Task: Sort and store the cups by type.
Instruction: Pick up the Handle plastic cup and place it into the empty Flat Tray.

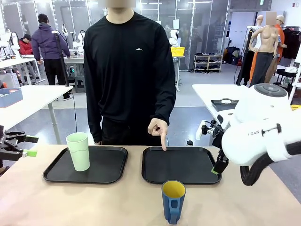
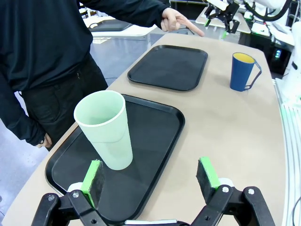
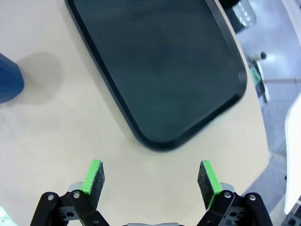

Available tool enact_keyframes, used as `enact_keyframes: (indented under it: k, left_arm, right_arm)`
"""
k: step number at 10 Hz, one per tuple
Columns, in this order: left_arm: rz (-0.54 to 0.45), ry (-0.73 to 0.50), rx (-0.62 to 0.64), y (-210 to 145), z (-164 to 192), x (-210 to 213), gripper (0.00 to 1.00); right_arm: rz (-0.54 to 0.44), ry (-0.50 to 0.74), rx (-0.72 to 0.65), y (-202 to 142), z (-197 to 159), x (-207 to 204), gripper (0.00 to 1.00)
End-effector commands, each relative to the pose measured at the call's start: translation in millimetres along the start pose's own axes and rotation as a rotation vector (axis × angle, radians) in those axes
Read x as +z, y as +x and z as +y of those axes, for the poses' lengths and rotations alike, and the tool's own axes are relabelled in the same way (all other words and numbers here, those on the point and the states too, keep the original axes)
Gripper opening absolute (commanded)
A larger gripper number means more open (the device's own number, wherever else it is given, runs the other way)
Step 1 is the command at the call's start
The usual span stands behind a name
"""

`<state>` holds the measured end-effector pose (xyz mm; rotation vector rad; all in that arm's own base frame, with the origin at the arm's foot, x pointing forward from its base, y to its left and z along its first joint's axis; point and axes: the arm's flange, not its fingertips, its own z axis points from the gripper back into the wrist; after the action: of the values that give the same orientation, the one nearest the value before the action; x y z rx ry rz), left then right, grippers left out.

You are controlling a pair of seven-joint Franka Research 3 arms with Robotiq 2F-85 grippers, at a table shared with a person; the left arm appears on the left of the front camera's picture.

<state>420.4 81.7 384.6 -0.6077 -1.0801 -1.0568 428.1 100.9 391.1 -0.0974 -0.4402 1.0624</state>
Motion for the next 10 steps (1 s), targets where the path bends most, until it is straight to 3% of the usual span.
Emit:
enact_keyframes:
  k: [1,5,7,10]
  left_arm:
    - [-0.008,0.007,-0.011,1.5,0.6,-1.1,1.0]
    - [-0.008,0.007,-0.011,1.5,0.6,-1.1,1.0]
    - [-0.008,0.007,-0.011,1.5,0.6,-1.1,1.0]
    - [-0.008,0.007,-0.011,1.5,0.6,-1.1,1.0]
  right_arm:
    - [-0.127,0.082,0.054,-38.3,36.2,-8.1,1.0]
    - [-0.204,0.274,0.209,-68.3,75.7,-17.6,1.0]
    - [-0.167,0.305,0.307,-77.9,78.7,-34.3,1.0]
    - [-0.209,0.325,0.374,-90.9,85.5,-55.2,1.0]
